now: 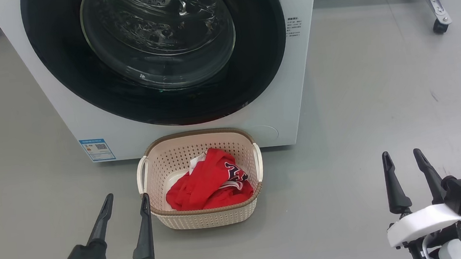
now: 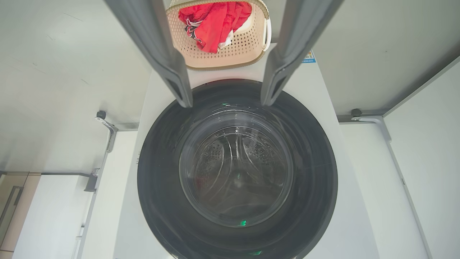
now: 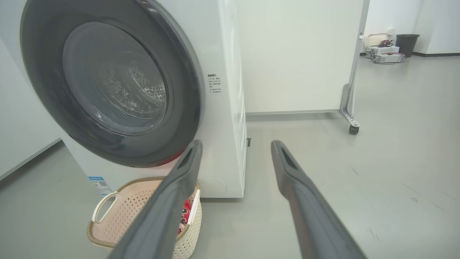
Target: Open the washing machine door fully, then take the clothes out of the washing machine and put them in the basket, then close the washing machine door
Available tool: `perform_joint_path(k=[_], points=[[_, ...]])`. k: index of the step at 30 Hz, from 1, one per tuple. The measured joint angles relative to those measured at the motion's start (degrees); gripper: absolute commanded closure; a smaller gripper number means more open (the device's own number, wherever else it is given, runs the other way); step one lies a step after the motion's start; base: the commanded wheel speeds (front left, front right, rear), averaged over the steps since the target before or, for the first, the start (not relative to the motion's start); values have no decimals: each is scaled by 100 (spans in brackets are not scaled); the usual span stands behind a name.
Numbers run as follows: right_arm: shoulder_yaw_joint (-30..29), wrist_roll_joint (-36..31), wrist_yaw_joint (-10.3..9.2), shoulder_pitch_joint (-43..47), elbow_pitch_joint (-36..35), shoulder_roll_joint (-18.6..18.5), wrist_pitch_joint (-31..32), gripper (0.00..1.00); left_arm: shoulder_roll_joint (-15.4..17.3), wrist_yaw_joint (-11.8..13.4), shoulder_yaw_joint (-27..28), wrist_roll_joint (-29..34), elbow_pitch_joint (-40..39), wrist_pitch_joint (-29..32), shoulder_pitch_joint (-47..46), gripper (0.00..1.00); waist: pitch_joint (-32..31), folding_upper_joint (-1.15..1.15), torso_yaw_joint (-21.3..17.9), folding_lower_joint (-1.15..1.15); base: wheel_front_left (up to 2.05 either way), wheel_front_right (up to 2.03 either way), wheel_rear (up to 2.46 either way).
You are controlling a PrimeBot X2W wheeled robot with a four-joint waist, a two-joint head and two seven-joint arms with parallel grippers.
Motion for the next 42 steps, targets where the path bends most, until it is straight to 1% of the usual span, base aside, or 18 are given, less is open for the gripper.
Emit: perform_joint_path(k=[8, 12, 20, 31, 32, 40, 42], points=[[11, -38, -14, 112, -225, -3, 9, 0, 24, 1, 0, 0, -62, 49, 69, 0, 19, 0, 20, 0, 0, 0, 0], [11, -38, -93, 211, -355, -9, 29, 0, 31, 16, 0, 0, -118, 56, 73, 0, 51, 0, 19, 0, 0, 0, 0], [4, -38, -148, 275, -553, -30, 85, 0, 32, 18, -1, 0, -185, 83, 77, 0, 113, 0, 13, 0, 0, 0, 0], [-7, -38, -163, 330, -750, -69, 187, 0, 32, 35, 0, 1, -233, 100, 80, 0, 186, 0, 15, 0, 0, 0, 0], [-5, -38, -156, 332, -721, -64, 187, 100, 24, 35, -4, 1, -193, 100, 81, 100, 187, 0, 15, 0, 0, 0, 0], [85, -37, -154, 556, -207, 157, 187, 100, -122, 34, -129, 0, 353, 101, 222, 100, 189, 0, 14, 0, 0, 0, 0], [89, -1, -151, 586, -175, 186, 187, 100, -131, 33, -146, -21, 367, 101, 270, 100, 191, 0, 12, 0, 0, 0, 0]])
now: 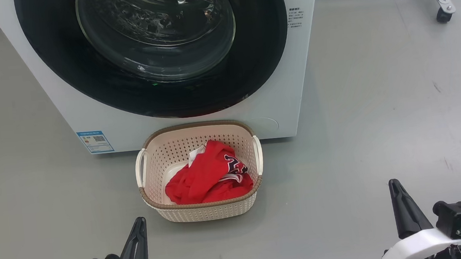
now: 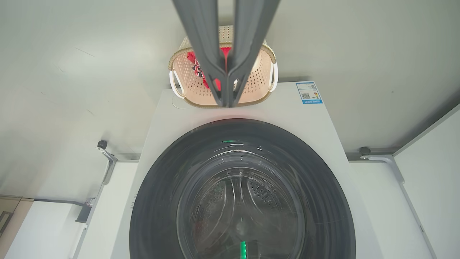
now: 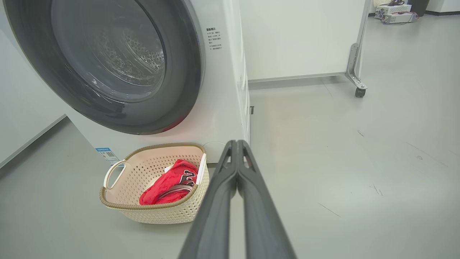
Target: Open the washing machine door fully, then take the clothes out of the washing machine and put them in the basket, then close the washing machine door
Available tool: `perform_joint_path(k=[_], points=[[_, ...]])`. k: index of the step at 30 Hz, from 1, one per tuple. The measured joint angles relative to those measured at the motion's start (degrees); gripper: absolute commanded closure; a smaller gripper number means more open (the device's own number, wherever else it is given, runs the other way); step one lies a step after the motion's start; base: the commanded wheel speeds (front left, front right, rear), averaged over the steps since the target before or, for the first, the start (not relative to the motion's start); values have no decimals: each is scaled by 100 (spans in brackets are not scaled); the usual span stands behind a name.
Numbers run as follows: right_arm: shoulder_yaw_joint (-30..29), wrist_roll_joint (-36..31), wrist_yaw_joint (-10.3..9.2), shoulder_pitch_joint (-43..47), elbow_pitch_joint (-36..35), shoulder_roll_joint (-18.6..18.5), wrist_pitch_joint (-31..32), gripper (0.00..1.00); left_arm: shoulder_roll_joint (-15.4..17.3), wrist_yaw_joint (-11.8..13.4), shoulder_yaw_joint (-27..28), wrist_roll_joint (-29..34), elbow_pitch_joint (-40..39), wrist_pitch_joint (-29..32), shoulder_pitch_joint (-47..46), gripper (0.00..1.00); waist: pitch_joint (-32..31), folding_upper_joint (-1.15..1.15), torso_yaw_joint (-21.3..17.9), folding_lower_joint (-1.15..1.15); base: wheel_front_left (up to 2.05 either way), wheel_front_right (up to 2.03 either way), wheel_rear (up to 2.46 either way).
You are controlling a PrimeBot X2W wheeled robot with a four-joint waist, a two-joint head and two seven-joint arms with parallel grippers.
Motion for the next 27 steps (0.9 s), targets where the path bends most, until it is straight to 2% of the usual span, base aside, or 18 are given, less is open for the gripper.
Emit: perform_joint_path(k=[27], points=[[-326, 1903, 207, -60, 24, 49, 380, 100, -30, -230, 402, -2017, -15, 279, 27, 100, -60, 0, -164, 0, 0, 0, 0]])
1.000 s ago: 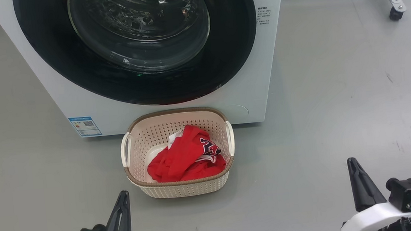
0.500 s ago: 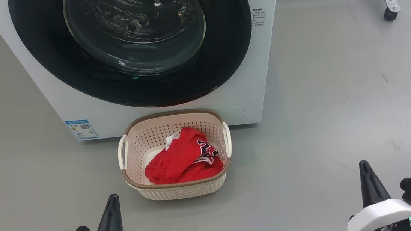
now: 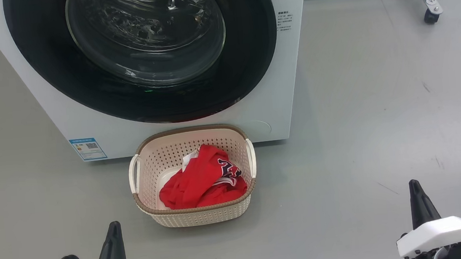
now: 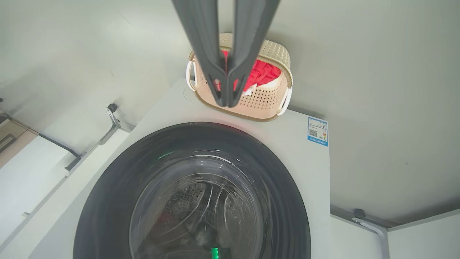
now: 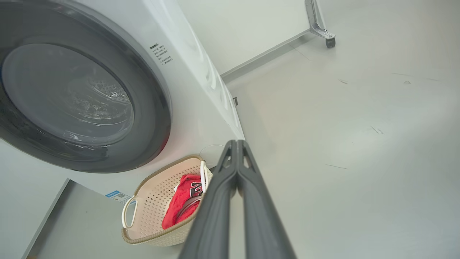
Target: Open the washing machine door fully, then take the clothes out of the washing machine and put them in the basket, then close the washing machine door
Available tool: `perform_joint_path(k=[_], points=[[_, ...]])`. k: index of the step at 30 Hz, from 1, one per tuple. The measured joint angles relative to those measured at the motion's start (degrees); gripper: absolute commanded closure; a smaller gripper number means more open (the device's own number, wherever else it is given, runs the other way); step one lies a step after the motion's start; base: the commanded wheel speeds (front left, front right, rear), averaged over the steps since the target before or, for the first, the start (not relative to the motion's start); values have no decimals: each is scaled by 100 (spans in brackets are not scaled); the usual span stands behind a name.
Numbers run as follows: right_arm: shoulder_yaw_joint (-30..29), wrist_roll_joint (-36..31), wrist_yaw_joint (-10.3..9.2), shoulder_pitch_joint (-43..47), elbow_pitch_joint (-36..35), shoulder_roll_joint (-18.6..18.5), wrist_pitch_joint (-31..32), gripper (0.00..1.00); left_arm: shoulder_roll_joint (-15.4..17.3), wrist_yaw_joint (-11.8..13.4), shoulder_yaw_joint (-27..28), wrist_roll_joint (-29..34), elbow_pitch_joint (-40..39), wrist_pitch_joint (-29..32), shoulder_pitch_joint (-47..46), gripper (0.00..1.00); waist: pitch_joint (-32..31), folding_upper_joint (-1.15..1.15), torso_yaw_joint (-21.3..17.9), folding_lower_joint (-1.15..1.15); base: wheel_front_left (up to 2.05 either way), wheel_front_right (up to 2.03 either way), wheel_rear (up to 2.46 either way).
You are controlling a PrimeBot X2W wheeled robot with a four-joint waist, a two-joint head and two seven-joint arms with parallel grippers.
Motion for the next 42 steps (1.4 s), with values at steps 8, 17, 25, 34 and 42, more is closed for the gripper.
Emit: perform_joint_path(k=[8, 17, 25, 34, 42], points=[[-102, 573, 55, -93, 47, 0, 126, 100, 4, -71, 140, -571, 54, 91, -20, 100, -19, 0, -45, 0, 0, 0, 0], [-233, 1209, 121, -179, 114, 1, 285, 100, 13, -177, 293, -1248, 172, 231, -55, 100, -40, 0, -96, 0, 0, 0, 0], [-330, 1703, 199, -260, 168, 1, 397, 100, 14, -274, 405, -1777, 237, 324, -143, 100, -57, 0, -136, 0, 0, 0, 0], [-459, 2402, 269, -382, 252, 5, 528, 100, 16, -376, 561, -2515, 371, 435, -246, 100, -82, 0, -191, 0, 0, 0, 0], [-573, 2966, 353, -487, 319, 16, 662, 100, 18, -501, 693, -3075, 477, 536, -304, 100, -102, 0, -236, 0, 0, 0, 0]])
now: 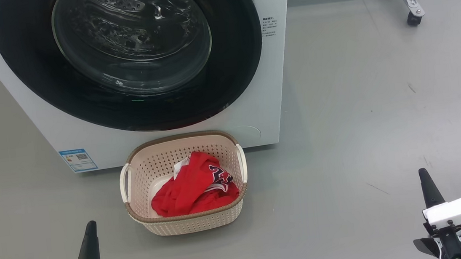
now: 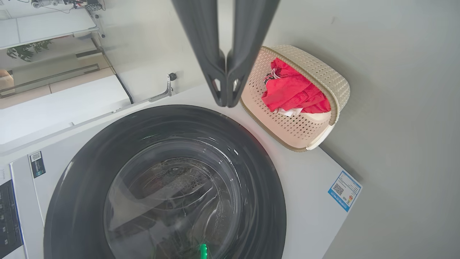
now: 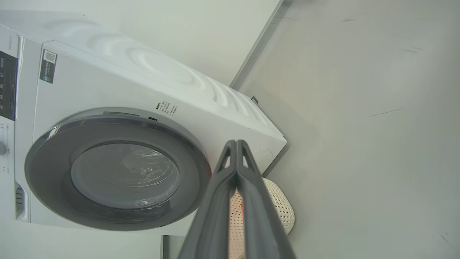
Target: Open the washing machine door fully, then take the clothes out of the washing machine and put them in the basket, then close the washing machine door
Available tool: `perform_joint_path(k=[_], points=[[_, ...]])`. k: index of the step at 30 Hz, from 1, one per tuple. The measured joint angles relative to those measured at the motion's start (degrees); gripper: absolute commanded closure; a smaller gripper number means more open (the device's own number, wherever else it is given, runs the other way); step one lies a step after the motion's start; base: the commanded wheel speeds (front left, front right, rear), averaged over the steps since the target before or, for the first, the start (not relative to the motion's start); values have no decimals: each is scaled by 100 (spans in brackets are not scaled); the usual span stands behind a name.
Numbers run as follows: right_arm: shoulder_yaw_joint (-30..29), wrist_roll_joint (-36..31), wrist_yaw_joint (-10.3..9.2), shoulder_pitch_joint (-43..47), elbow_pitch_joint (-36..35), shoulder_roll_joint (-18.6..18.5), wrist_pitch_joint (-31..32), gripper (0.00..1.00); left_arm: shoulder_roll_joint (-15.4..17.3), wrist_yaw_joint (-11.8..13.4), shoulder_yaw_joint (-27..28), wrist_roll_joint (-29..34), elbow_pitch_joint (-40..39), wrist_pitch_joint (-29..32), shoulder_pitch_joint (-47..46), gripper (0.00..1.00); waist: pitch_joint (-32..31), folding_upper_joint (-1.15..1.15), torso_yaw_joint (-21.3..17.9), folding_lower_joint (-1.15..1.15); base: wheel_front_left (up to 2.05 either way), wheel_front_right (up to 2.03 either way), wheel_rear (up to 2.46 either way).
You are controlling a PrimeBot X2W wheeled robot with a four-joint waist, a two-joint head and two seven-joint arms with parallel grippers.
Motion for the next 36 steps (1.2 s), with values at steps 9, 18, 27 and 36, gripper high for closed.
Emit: perform_joint_path(k=[9, 18, 27, 36], points=[[-123, 624, 90, -102, 81, 11, 143, 100, 1, -124, 156, -672, 120, 125, -91, 100, -23, 0, -51, 0, 0, 0, 0], [-242, 1249, 171, -216, 155, 21, 289, 100, 1, -263, 307, -1349, 241, 241, -213, 100, -46, 0, -101, 0, 0, 0, 0], [-368, 1875, 254, -327, 227, 25, 425, 100, 0, -377, 448, -2017, 343, 349, -313, 100, -68, 0, -152, 0, 0, 0, 0], [-469, 2402, 304, -415, 291, 30, 523, 100, 0, -474, 569, -2499, 456, 450, -392, 100, -86, 0, -190, 0, 0, 0, 0]])
